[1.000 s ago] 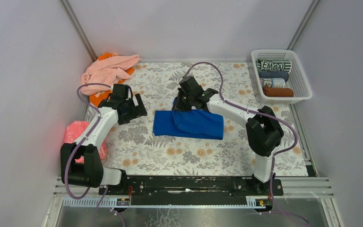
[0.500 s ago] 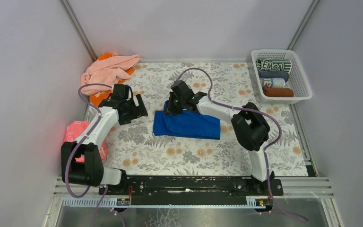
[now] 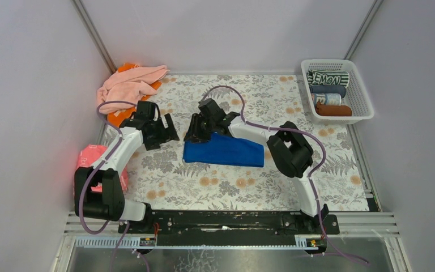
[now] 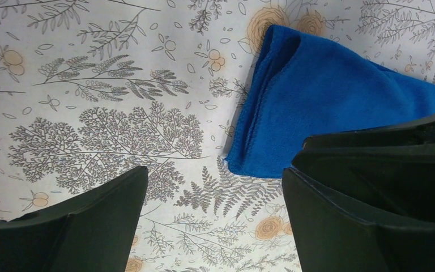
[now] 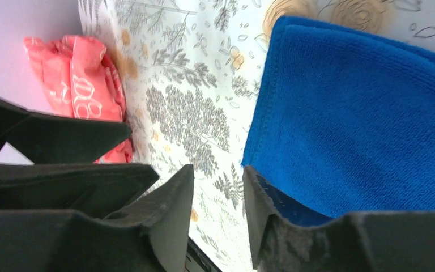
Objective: Roll the towels
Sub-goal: Fold the towel at the center of the board.
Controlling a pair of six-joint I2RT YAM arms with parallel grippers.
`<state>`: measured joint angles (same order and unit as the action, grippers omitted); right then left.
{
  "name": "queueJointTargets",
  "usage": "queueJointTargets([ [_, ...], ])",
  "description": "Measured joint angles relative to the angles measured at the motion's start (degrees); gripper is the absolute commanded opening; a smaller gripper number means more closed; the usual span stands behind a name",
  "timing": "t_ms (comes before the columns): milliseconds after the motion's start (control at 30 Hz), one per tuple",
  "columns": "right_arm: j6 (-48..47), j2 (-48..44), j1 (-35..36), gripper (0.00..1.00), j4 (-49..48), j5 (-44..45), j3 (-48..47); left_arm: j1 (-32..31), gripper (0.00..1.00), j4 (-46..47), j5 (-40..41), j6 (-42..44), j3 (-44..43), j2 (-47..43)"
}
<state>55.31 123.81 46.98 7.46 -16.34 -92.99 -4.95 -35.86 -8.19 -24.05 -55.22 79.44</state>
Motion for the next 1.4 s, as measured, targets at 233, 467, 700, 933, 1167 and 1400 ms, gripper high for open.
queueJointTargets([
  [233,-6.6,-6.5,-0.2,0.56,1.1,-1.4,5.4,-1.6,0.75,0.2,-2.9,-0.2,0.1,0.2],
  [467,-12.4,-28.1,-7.3,0.6,-2.1,-0.8,26.9,-7.5,0.6,2.2,-5.7,-3.2,1.6,0.8],
  [700,-13.9,-39.1,-19.8,0.63,-8.2,-2.1,46.1,-12.7,0.42,3.2,-6.1,-6.1,-1.0,6.3],
  [933,-14.3,-39.6,-24.7,0.63,-13.0,-7.0,54.0,-14.7,0.28,5.0,-5.4,-7.2,-5.1,14.1],
  [1167,-14.3,-39.3,-27.2,0.63,-18.5,-10.4,57.0,-14.5,0.17,5.2,-0.9,-7.5,-1.5,17.2],
  [1400,-14.4,-38.6,-29.2,0.63,-20.7,-12.1,59.5,-12.2,0.3,5.7,1.2,-9.0,3.7,14.0],
])
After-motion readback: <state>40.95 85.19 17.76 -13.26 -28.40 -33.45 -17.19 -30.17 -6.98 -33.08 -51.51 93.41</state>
